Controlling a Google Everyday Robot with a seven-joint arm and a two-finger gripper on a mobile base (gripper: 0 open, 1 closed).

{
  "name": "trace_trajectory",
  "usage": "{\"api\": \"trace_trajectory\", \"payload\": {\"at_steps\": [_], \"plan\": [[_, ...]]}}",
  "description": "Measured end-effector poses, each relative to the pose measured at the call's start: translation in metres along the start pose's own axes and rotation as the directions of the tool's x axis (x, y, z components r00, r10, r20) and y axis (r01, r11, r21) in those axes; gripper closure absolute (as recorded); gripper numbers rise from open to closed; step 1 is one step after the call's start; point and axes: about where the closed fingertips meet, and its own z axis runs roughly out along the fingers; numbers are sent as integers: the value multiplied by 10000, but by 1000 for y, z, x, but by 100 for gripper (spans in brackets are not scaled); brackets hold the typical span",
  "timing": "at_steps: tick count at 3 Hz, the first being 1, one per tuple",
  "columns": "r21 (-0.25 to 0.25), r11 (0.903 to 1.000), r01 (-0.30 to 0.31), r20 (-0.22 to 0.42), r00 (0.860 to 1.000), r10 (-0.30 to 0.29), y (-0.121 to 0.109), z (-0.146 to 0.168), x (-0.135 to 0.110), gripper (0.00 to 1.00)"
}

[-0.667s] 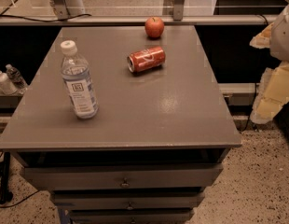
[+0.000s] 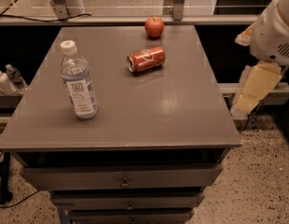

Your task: Place coke can upright

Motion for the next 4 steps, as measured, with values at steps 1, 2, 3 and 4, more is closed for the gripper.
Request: {"api": "trace_trajectory", "payload": {"at_steps": [1, 2, 3, 4], "plan": [[280, 9995, 113, 430, 9990, -125, -27, 27, -24, 0], [446, 9977, 513, 1027, 9932, -556, -51, 51, -52, 0], [743, 9885, 1319, 1811, 9729, -1434, -75, 71, -93, 0], [743, 9885, 1320, 1811, 9729, -1435, -75, 71, -93, 0]]}}
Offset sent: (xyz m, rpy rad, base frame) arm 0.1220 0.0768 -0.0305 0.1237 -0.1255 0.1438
